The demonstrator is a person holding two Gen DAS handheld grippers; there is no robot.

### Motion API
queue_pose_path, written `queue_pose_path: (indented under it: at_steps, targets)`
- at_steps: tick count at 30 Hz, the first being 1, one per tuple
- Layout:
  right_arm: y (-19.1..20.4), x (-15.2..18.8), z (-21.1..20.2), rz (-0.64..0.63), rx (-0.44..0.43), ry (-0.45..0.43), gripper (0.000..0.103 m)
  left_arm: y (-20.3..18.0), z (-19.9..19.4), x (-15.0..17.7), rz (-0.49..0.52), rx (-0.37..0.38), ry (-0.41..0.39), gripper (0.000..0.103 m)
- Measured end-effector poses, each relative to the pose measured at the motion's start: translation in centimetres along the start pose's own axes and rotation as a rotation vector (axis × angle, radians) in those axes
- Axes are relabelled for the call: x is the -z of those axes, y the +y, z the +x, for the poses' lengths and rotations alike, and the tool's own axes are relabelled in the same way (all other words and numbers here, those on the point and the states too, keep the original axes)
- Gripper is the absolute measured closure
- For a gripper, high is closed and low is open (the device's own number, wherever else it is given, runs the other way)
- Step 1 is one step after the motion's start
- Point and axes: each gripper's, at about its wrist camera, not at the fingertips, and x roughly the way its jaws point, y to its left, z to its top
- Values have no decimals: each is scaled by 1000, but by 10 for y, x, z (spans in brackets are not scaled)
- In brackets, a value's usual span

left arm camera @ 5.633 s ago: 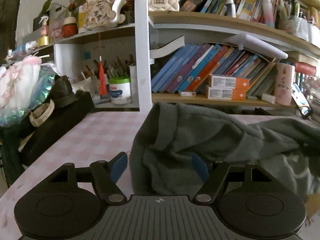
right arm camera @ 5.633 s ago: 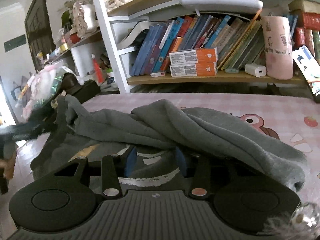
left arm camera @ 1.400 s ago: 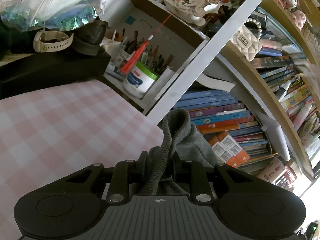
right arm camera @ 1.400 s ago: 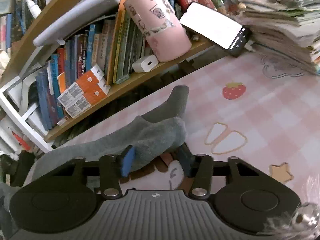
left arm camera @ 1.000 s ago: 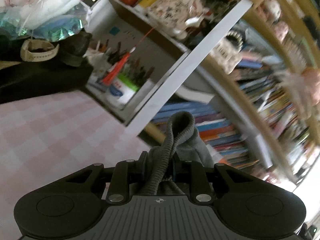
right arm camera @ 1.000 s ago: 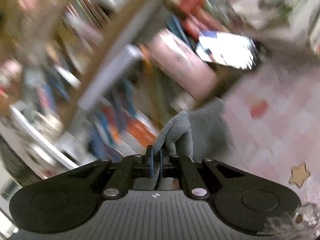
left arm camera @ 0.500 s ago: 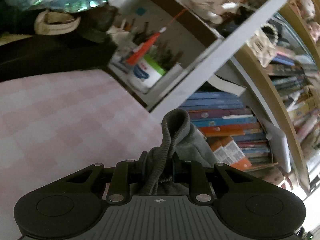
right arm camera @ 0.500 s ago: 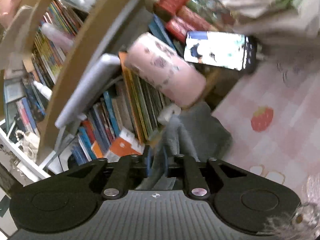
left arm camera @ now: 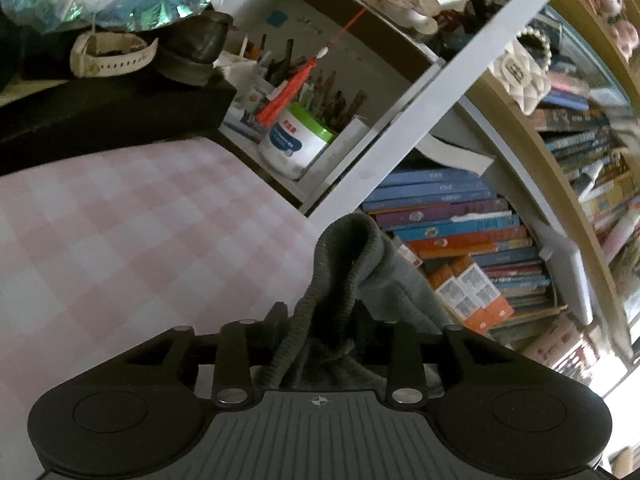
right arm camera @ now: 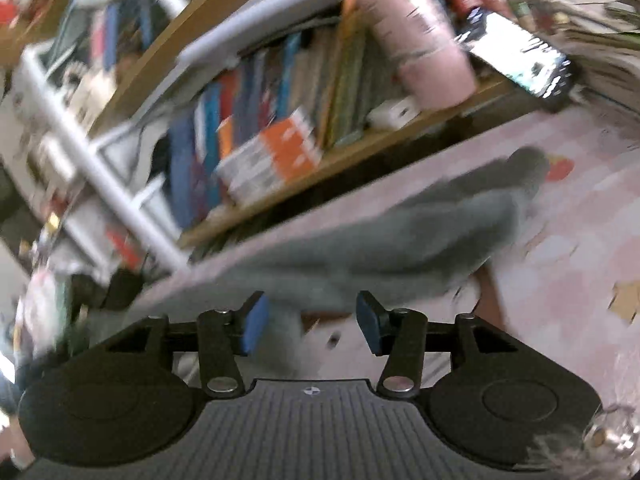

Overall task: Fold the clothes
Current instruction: 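Grasp the grey sweatshirt cuff with the left gripper while the right gripper pulls fabric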

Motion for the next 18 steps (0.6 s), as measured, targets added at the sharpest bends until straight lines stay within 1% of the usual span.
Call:
queue_pose_path:
  at_steps: [2, 5, 8, 9, 10, 11, 12, 14, 15, 16, 18]
  targets:
    - [8, 10, -1, -25, 0, 28, 54, 0, -1, 1, 2, -10, 3, 58]
    - [19, 21, -1, -62, 16, 58, 52, 1, -3, 0, -4, -25, -3, 51]
    - [27, 31, 0, -80, 18, 98, 52, 1, -3, 1, -6, -29, 6, 50]
    - [29, 35, 1, -87, 15, 112, 57, 1, -1, 1, -3, -29, 16, 50]
    - [35, 39, 0, -109, 9, 122, 58, 0, 0, 2, 2, -29, 26, 50]
    - [40, 43, 0, -130, 3, 133, 67, -2, 1, 3, 11, -29, 30, 50]
    - [45, 47, 0, -148, -4, 141, 80, -3, 1, 4, 24, -29, 28, 51]
    - [52, 53, -4, -148, -31, 134, 89, -5, -1, 4, 34, -27, 17, 55]
    - [56, 53, -10, -147, -34, 104, 90, -3, -3, 4, 23, -23, 6, 59]
    - [60, 53, -17, -146, -37, 70, 91, -2, -5, 3, 13, -19, -5, 68]
    - [71, 44, -39, -156, -32, -30, 92, 3, -10, 1, -27, 4, -26, 70]
